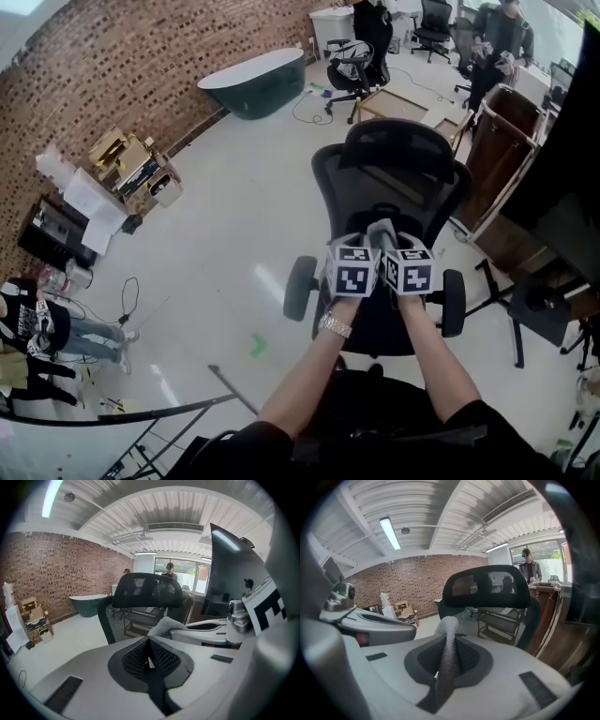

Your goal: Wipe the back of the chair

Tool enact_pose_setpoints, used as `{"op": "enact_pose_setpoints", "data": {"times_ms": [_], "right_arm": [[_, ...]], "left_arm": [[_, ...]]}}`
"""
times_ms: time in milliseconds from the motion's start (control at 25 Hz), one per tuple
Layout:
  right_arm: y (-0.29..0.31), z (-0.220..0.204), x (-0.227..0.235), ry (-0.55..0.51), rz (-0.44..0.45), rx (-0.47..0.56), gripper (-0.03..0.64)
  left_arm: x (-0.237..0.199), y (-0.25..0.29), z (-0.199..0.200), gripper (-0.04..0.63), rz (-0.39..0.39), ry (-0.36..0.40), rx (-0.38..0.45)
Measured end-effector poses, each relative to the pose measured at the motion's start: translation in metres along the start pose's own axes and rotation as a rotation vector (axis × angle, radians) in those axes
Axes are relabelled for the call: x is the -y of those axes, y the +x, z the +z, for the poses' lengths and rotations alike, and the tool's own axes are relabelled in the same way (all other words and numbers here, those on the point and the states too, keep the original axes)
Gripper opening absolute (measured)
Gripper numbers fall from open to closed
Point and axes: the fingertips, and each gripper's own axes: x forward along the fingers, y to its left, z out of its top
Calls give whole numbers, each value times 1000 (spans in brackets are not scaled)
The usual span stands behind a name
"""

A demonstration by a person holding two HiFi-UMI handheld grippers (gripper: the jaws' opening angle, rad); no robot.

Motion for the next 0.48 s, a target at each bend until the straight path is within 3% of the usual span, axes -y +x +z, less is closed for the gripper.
{"op": "enact_pose_setpoints", "data": {"times_ms": [480], "right_arm": [[-46, -64, 12, 114, -5, -33, 29]], "left_arm": [[46, -35, -60, -8, -4, 30, -103]]}}
